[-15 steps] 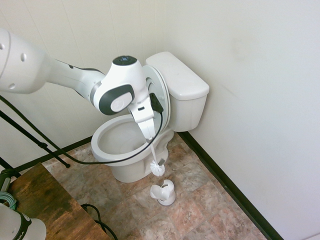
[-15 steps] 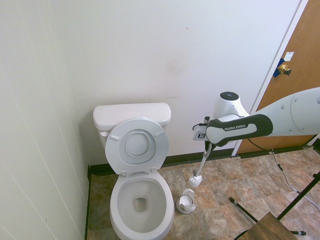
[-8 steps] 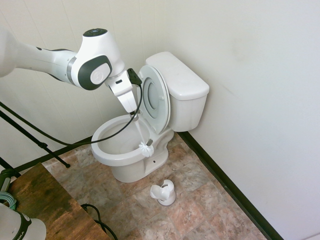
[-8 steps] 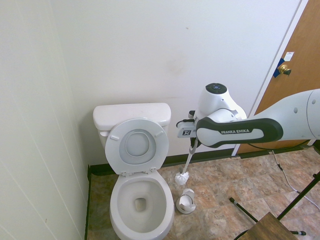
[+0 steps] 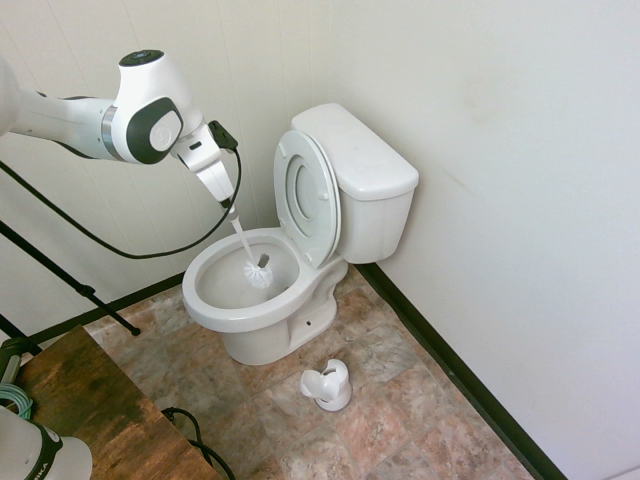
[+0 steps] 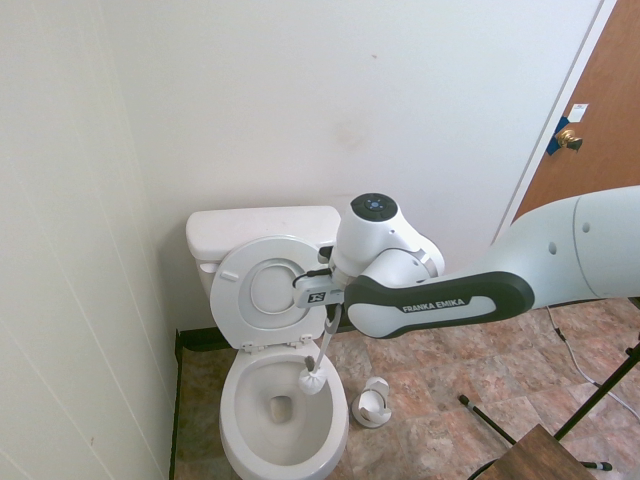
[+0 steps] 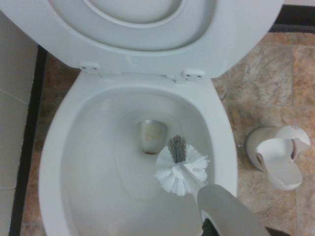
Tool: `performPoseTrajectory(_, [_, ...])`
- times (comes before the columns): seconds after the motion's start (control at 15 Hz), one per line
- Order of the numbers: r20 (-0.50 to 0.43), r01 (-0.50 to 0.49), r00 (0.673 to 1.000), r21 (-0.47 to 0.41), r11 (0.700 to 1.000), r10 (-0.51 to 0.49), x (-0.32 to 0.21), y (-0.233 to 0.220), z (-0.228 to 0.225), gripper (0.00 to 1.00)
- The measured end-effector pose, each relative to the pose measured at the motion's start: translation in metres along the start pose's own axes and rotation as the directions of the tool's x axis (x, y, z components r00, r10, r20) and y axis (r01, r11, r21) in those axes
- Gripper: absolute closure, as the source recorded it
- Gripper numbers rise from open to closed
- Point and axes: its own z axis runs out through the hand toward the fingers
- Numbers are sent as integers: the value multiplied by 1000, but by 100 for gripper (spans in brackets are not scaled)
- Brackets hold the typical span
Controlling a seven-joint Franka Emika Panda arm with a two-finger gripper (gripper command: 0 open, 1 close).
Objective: Clean the toilet
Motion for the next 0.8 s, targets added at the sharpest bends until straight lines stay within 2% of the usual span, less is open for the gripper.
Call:
performPoseTrajectory(0.13, [-11,2,1000,1,1000,-2,-7,-26,23,100])
performPoseTrajectory(0.4, [-58,-4,998,-5,1000,4,-26,-45,36,100])
performPoseTrajectory(0.8, [-36,-25,999,-46,999,23,-59,-88,118,100])
